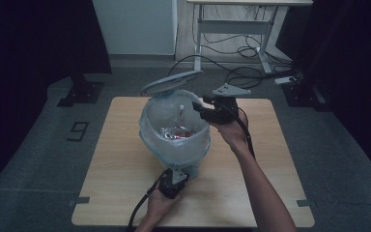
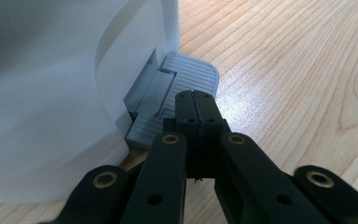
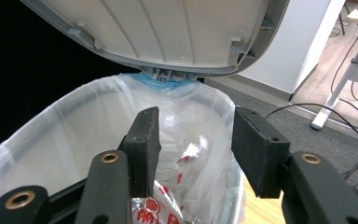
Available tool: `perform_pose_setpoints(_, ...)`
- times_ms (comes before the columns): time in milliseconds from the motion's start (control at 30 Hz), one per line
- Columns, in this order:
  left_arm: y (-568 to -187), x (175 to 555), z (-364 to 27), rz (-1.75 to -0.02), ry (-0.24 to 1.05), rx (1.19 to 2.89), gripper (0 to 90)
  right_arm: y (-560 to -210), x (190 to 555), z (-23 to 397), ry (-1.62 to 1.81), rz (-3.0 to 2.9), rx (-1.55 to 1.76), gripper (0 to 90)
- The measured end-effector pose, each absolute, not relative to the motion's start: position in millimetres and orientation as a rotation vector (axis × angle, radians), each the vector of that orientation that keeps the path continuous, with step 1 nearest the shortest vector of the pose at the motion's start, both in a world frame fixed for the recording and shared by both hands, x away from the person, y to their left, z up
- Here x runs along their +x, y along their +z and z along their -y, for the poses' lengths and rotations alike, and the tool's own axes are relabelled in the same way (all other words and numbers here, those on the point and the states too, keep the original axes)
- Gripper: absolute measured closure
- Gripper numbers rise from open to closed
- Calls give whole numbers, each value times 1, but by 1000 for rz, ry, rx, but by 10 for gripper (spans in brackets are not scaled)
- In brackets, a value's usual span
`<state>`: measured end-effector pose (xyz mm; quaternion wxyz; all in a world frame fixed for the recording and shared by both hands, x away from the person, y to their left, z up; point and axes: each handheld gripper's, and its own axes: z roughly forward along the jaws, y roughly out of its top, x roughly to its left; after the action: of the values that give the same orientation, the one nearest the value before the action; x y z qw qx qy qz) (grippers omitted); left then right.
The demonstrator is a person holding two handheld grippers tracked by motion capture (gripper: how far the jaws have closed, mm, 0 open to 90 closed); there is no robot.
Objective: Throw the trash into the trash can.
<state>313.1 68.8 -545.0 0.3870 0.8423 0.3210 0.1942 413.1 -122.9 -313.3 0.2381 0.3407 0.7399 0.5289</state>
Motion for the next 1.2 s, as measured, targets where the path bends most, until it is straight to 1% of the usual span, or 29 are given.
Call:
perform_pose_setpoints(333,-545,313,-69,-815,501,2147,900,-313,399,142,1484,-2015,915,511)
perform_pose_setpoints(1000,-545,313,-69,-815,497,2147,900,-332,376,190,1521,-1971,944,525)
perform_pose_setpoints(1200,-545,313,-69,-820,490,2142,900,-342,370,203,1519,-1970,957,525)
